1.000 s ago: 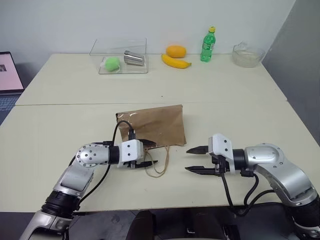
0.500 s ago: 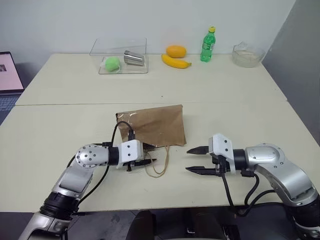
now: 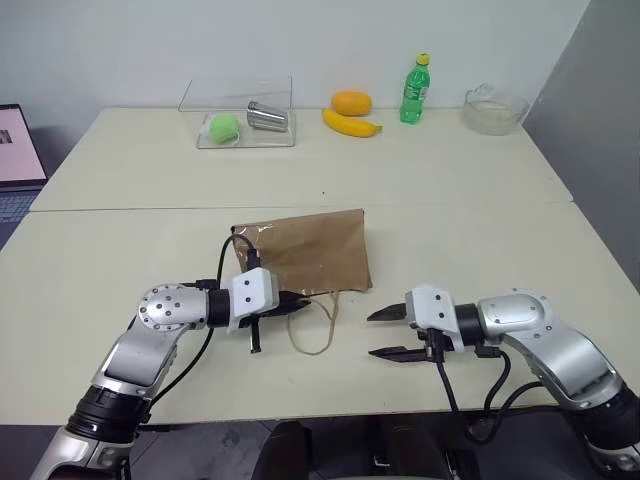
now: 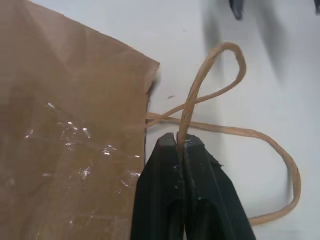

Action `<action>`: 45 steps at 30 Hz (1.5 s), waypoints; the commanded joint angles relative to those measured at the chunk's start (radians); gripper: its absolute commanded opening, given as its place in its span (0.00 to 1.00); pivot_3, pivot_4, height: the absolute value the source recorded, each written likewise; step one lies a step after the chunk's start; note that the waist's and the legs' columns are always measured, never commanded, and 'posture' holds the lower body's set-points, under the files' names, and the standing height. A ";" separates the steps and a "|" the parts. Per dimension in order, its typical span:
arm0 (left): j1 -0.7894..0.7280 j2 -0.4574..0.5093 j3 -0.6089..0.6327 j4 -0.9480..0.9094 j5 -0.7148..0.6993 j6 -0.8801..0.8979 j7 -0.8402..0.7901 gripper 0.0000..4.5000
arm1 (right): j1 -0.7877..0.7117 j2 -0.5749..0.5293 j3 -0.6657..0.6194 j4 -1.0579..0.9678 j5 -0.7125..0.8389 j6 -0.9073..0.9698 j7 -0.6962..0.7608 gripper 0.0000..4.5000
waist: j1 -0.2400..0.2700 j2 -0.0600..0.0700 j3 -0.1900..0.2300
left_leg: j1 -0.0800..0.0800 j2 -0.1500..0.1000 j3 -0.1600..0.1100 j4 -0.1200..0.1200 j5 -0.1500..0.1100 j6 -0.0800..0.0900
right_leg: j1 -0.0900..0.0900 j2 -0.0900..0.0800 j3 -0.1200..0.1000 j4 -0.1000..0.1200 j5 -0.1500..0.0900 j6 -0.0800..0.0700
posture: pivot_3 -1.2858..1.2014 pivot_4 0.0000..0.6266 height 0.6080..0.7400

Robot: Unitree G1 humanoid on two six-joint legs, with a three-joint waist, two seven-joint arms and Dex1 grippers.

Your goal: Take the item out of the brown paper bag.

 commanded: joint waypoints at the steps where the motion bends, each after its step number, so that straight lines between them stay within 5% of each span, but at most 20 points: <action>1: -0.018 -0.004 0.041 -0.041 -0.034 0.038 0.026 0.01 | -0.054 0.055 0.060 0.038 -0.045 -0.078 0.018 0.59 | 0.000 0.000 0.000 | 0.000 0.000 0.000 0.000 0.000 0.000 | 0.000 0.000 0.000 0.000 0.000 0.000 | 0.52 0.24 1.00; 11: -0.039 -0.008 0.078 -0.082 -0.085 0.141 0.068 0.01 | -0.153 0.262 0.231 0.276 -0.216 -0.225 -0.022 0.59 | 0.002 -0.001 0.000 | 0.000 0.000 0.000 0.001 0.000 0.000 | 0.000 0.001 0.001 0.000 0.001 -0.001 | 0.52 0.24 1.00; 23: -0.070 0.000 0.112 -0.091 -0.110 0.196 0.089 0.01 | -0.184 0.380 0.270 0.433 -0.333 -0.215 -0.095 0.59 | 0.000 -0.001 -0.001 | 0.000 0.001 0.000 0.001 0.000 0.000 | 0.000 0.001 0.001 0.001 0.003 -0.005 | 0.52 0.24 1.00; 26: -0.082 -0.004 0.115 -0.090 -0.113 0.205 0.098 0.00 | -0.199 0.410 0.260 0.497 -0.353 -0.228 -0.128 0.45 | -0.001 -0.002 -0.001 | 0.001 0.002 0.000 0.001 0.000 0.000 | 0.000 0.003 0.001 0.001 0.003 -0.005 | 0.52 0.24 1.00; 32: -0.088 -0.005 0.126 -0.087 -0.115 0.215 0.109 0.00 | -0.211 0.426 0.249 0.556 -0.371 -0.248 -0.141 0.01 | -0.001 -0.002 -0.001 | 0.002 0.004 0.000 0.001 0.000 0.000 | 0.000 0.006 0.002 0.002 0.003 -0.006 | 0.52 0.24 1.00; 45: -0.273 -0.042 0.217 0.042 -0.183 0.343 0.201 0.00 | -0.197 0.377 0.282 0.616 -0.432 -0.282 -0.147 0.01 | 0.000 -0.003 -0.002 | 0.003 0.004 0.000 0.002 0.000 0.000 | 0.000 0.006 0.002 0.004 0.004 -0.007 | 0.52 0.24 1.00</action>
